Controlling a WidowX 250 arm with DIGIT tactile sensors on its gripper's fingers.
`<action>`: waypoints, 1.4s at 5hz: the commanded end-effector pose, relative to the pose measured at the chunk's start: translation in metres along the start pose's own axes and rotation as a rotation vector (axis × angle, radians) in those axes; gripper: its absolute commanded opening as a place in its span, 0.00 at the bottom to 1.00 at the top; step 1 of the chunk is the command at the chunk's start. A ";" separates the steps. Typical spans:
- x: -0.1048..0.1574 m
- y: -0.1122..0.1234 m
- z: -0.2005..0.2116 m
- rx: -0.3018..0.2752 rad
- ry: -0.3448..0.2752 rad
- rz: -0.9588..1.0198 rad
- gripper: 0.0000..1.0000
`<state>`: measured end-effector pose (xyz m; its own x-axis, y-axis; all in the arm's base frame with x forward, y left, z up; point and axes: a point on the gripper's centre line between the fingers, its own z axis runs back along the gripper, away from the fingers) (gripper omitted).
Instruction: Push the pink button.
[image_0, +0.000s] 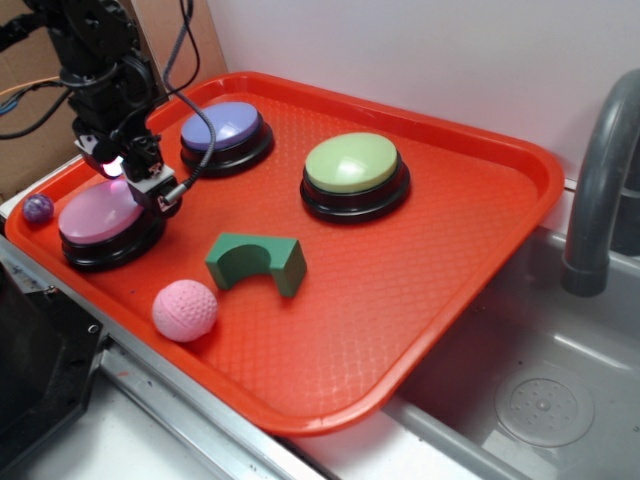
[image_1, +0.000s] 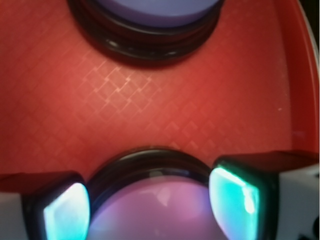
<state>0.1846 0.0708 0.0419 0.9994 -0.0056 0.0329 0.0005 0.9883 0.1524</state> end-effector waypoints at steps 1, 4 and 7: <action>-0.012 0.006 0.045 -0.002 -0.083 0.030 1.00; -0.003 0.012 0.058 -0.074 -0.120 0.028 1.00; 0.012 0.008 0.080 -0.087 -0.138 0.021 1.00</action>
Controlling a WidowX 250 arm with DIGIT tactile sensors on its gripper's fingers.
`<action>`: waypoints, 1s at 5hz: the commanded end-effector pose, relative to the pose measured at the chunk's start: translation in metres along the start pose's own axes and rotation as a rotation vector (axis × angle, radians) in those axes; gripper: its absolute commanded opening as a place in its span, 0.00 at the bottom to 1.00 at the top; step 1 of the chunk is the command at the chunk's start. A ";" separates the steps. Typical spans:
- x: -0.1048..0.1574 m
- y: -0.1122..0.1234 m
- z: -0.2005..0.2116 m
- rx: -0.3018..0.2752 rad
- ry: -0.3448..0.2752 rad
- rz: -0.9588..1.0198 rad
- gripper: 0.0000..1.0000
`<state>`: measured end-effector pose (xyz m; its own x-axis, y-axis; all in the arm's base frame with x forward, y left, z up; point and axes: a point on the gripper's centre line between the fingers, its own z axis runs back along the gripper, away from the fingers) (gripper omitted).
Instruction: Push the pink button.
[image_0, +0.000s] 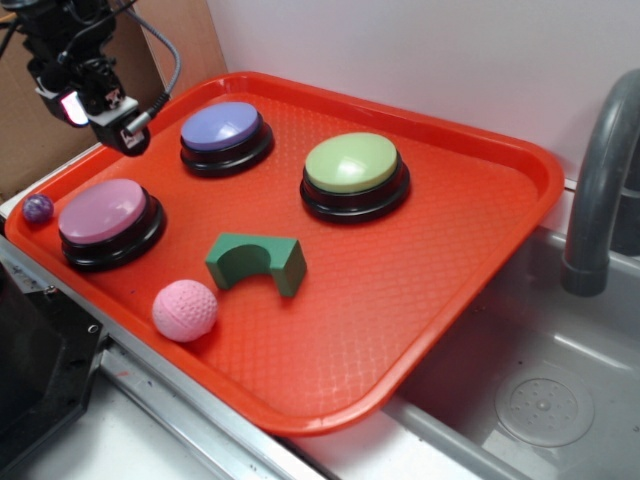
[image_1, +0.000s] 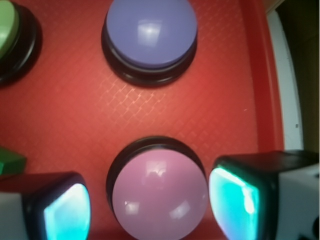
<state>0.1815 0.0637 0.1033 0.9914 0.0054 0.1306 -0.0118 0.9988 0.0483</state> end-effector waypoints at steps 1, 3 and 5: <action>0.015 0.001 0.022 -0.011 -0.058 0.016 1.00; 0.020 -0.005 0.034 -0.033 -0.076 0.023 1.00; 0.027 -0.013 0.044 -0.033 -0.120 0.006 1.00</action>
